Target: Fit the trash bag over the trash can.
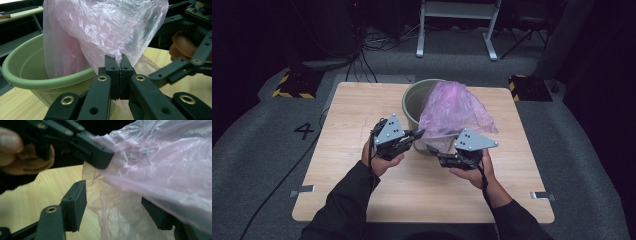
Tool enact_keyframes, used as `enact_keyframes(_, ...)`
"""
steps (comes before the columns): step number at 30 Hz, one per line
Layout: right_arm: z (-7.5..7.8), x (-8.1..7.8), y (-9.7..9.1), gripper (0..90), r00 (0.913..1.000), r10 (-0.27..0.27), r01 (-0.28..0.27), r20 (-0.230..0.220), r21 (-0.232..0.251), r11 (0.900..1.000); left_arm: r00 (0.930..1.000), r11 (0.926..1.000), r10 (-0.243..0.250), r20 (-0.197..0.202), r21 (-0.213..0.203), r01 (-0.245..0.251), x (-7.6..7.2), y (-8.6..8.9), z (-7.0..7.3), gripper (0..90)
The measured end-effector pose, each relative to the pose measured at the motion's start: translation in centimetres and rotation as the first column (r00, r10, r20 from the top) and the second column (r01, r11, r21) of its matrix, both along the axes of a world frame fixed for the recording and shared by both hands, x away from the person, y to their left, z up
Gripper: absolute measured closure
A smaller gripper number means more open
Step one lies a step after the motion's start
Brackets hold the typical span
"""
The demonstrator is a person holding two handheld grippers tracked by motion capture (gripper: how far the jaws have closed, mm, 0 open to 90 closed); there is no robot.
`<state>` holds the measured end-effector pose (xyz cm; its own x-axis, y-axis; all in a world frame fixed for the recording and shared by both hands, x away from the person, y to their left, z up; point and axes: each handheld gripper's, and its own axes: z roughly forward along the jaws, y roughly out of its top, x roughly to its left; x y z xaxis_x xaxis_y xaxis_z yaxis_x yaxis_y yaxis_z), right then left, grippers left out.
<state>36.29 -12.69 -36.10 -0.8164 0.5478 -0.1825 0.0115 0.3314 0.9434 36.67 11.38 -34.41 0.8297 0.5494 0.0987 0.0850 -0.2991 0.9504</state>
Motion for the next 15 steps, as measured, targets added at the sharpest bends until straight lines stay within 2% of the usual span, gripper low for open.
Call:
enact_keyframes(3,0.15,0.27,0.17,40.8,0.9999,0.011,-0.011,-0.011,0.017,0.9998,1.0000,1.0000,-0.002,0.000,0.001,0.002,-0.05,-0.02,0.02,89.1)
enact_keyframes(5,0.35,0.42,0.34,52.3,0.9998,0.000,0.000,0.019,0.003,1.0000,0.9999,0.9999,-0.010,-0.002,-0.009,0.010,-0.11,0.00,0.03,89.1)
enact_keyframes(7,0.47,0.57,0.30,63.0,0.9998,0.014,-0.014,0.016,0.014,0.9998,0.9998,0.9998,-0.018,-0.009,-0.010,0.018,-0.06,-0.03,0.05,89.1)
enact_keyframes(8,0.52,0.58,0.33,65.6,0.9996,0.018,-0.019,0.019,0.017,0.9997,0.9998,0.9998,-0.019,-0.011,-0.006,0.019,-0.07,-0.07,0.04,89.1)
enact_keyframes(10,0.54,0.47,0.40,76.4,0.9991,0.030,-0.030,0.029,0.006,0.9995,0.9999,0.9999,-0.012,-0.001,-0.006,0.012,-0.12,-0.07,0.07,89.1)
enact_keyframes(11,0.54,0.47,0.40,76.4,0.9991,0.030,-0.030,0.029,0.006,0.9995,0.9999,0.9999,-0.012,-0.001,-0.006,0.012,-0.12,-0.07,0.07,89.1)
enact_keyframes(12,0.50,0.43,0.23,84.5,0.9987,0.041,-0.041,0.031,0.012,0.9991,1.0000,0.9999,-0.008,0.002,-0.007,0.008,-0.14,-0.03,0.09,89.1)
enact_keyframes(15,0.46,0.48,-0.03,87.9,0.9987,0.038,-0.039,0.033,0.019,0.9991,1.0000,1.0000,0.004,0.007,-0.008,-0.004,0.00,0.17,0.09,89.1)
